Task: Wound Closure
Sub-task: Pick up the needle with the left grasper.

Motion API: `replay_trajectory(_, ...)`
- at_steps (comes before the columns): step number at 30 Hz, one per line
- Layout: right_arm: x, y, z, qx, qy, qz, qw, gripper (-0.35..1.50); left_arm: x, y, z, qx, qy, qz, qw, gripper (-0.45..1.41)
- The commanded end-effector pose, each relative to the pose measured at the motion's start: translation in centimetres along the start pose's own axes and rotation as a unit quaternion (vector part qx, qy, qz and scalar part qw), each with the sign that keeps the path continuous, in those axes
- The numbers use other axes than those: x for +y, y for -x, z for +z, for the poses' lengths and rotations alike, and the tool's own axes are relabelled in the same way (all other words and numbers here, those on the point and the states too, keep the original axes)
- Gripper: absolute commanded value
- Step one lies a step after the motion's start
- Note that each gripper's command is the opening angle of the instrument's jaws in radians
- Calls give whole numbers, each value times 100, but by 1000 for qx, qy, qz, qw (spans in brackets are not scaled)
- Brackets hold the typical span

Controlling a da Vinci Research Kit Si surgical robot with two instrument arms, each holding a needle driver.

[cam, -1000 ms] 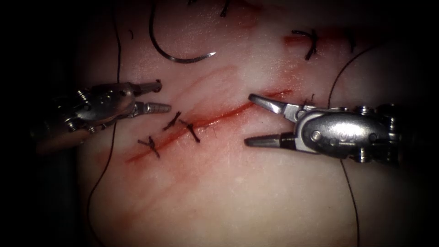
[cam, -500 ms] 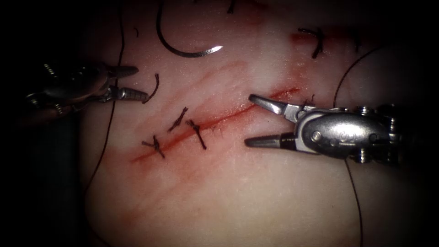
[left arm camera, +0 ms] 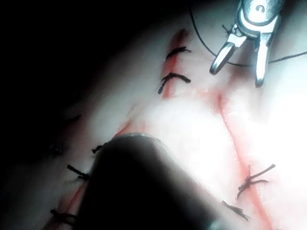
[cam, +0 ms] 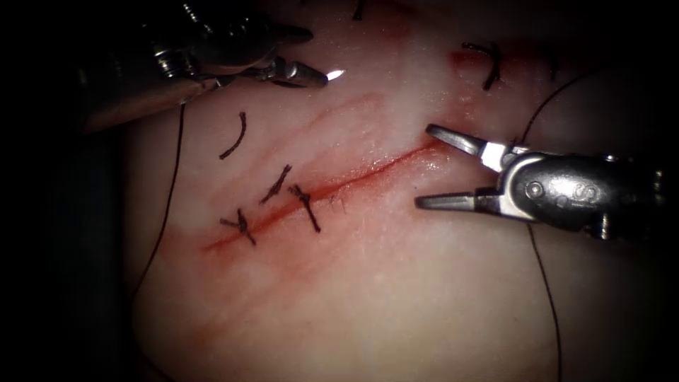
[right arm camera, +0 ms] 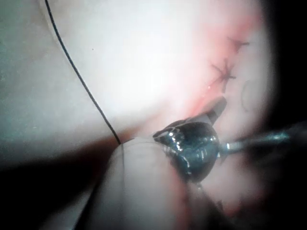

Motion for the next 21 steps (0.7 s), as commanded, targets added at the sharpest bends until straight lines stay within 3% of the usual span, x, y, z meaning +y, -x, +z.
replay_trajectory(1,4,-1,7,1,0,3,1000,118,-5,-5,6,-11,0,3,1000,72)
replay_trajectory(3,3,0,8,-1,-1,8,1000,120,-8,0,16,-31,-3,6,999,72)
replay_trajectory(21,3,1,8,-1,-1,11,1000,118,-7,-1,65,-54,-17,20,998,64)
